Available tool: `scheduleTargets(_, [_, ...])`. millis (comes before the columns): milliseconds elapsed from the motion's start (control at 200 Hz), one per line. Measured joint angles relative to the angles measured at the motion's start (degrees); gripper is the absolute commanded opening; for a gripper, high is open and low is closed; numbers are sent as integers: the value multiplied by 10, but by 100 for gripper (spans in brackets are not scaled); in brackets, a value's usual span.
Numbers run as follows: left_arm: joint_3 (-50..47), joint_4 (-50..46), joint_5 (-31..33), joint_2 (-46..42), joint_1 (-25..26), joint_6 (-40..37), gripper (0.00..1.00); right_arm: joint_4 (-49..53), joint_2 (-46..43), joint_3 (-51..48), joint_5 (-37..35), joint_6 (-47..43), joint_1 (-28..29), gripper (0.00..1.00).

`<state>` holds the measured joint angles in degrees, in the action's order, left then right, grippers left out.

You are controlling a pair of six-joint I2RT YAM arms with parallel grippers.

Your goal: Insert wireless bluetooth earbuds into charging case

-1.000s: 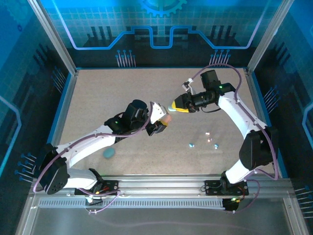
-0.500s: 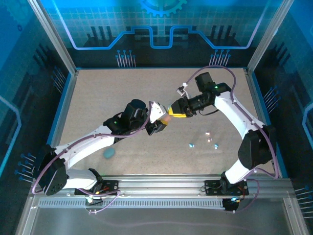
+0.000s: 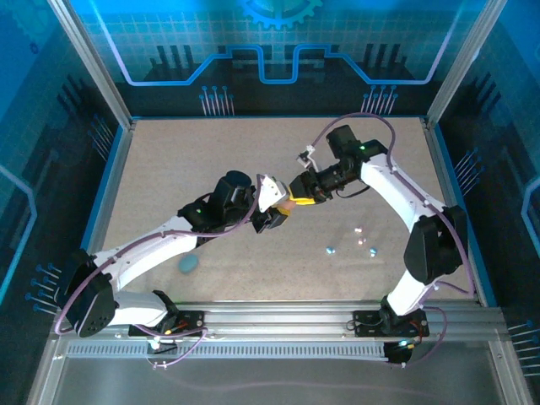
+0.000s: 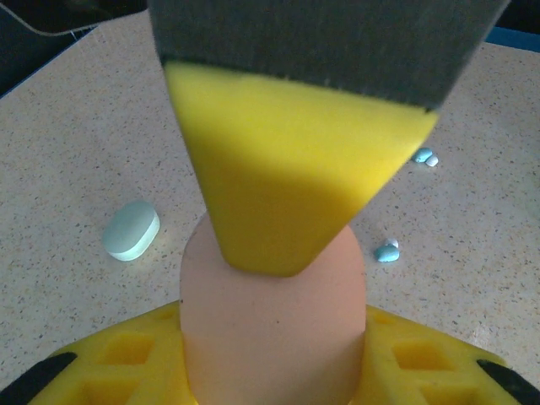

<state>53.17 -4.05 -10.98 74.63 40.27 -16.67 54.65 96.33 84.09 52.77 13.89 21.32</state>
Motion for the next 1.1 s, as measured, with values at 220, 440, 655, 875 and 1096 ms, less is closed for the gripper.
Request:
scheduleTargets(220, [0, 0, 0, 0, 0, -3, 43, 15, 3, 12, 0, -8, 3, 34])
scheduleTargets(440, [0, -3, 3, -2, -1, -3, 47, 21, 11, 24, -2, -11, 5, 23])
scheduleTargets(655, [-2, 24, 10, -23, -1, 0, 73, 1, 11, 26, 11, 6, 4, 17])
scheduleTargets(875, [-64, 115, -1, -63, -35, 33, 79, -123, -12, -35, 78, 102, -29, 16])
scheduleTargets(1096, [-139, 238, -28, -73, -72, 90, 79, -230, -45, -61, 129, 192, -59, 16])
